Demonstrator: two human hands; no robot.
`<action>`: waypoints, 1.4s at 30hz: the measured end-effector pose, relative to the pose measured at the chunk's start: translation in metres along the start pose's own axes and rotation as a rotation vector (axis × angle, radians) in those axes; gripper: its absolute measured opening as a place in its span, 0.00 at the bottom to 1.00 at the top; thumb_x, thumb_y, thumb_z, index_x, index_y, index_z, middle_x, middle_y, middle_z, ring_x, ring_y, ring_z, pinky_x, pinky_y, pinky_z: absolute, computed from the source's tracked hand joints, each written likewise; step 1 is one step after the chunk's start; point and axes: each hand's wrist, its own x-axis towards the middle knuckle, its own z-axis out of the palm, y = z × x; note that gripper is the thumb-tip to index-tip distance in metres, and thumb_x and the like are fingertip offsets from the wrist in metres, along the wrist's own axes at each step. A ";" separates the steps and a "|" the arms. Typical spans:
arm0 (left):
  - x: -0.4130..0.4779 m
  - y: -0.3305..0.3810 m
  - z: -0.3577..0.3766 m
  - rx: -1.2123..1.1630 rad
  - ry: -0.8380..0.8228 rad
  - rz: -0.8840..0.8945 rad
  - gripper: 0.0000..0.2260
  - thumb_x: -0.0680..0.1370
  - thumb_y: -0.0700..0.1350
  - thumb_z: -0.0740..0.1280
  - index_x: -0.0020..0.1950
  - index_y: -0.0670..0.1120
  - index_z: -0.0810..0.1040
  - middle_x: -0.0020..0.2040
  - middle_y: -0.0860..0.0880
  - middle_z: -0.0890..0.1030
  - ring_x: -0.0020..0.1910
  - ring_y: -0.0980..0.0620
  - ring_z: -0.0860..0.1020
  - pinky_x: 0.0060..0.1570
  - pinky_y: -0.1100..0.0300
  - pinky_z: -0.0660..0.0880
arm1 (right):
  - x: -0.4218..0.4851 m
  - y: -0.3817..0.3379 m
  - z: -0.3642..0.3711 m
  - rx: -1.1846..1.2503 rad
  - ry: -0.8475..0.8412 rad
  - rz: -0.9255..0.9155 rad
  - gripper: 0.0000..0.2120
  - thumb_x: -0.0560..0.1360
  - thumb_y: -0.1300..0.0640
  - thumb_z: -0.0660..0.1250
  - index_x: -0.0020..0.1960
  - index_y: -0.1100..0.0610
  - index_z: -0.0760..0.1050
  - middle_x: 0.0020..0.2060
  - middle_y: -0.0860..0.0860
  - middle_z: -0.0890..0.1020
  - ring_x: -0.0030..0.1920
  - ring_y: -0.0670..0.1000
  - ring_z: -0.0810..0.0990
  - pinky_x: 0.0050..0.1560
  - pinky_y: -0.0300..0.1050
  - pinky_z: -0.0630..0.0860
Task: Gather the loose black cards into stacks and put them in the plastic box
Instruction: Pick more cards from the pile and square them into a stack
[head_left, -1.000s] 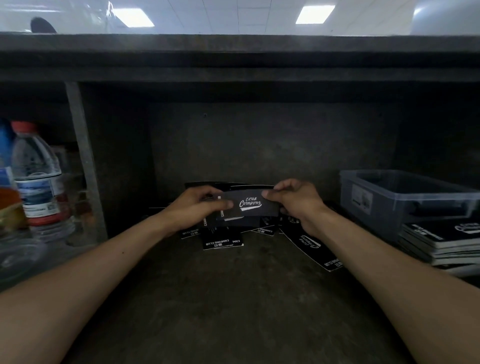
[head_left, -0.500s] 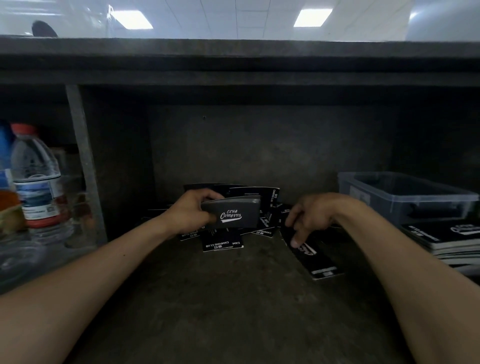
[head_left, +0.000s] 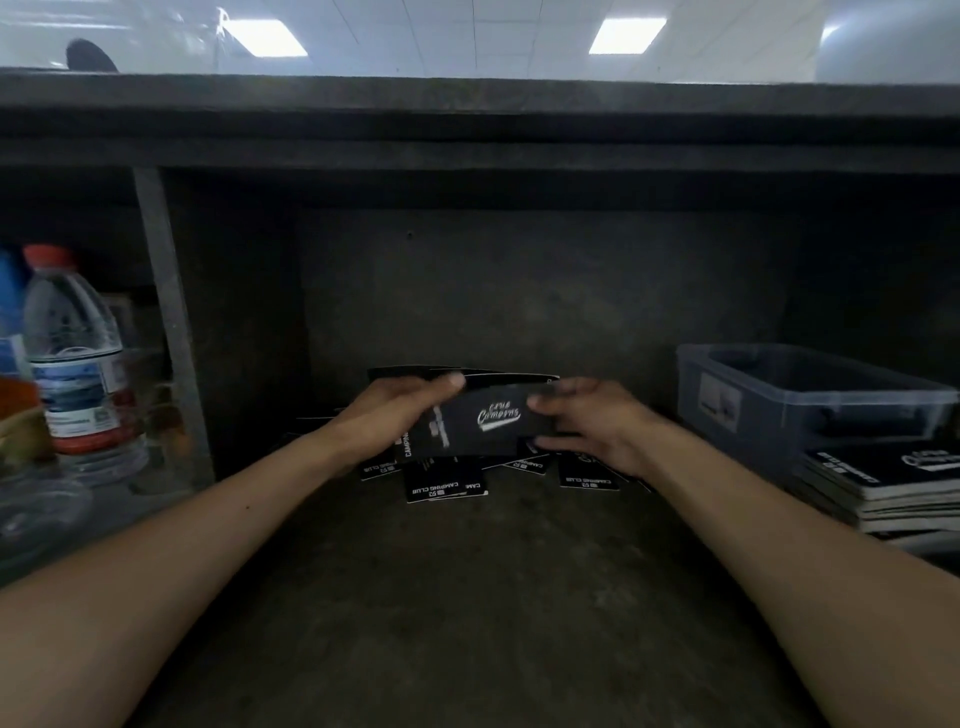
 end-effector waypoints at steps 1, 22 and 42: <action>0.001 -0.003 0.001 0.083 0.013 0.026 0.17 0.73 0.60 0.73 0.56 0.53 0.83 0.50 0.55 0.85 0.51 0.59 0.83 0.51 0.64 0.76 | 0.003 0.008 0.003 -0.190 0.047 -0.074 0.11 0.70 0.61 0.77 0.48 0.56 0.78 0.47 0.55 0.84 0.46 0.52 0.84 0.38 0.45 0.81; 0.012 -0.012 -0.007 0.098 0.191 -0.097 0.17 0.78 0.33 0.66 0.64 0.46 0.78 0.56 0.42 0.81 0.49 0.49 0.80 0.44 0.59 0.79 | -0.001 0.006 -0.003 -1.192 -0.098 -0.306 0.19 0.71 0.44 0.75 0.59 0.50 0.80 0.48 0.45 0.79 0.52 0.46 0.78 0.48 0.37 0.71; 0.013 -0.010 -0.005 0.017 0.183 -0.022 0.15 0.78 0.32 0.67 0.60 0.49 0.80 0.54 0.43 0.83 0.49 0.49 0.82 0.49 0.56 0.79 | 0.003 -0.012 -0.009 -0.793 0.273 -0.140 0.11 0.69 0.47 0.76 0.37 0.54 0.80 0.23 0.46 0.81 0.29 0.44 0.78 0.32 0.39 0.70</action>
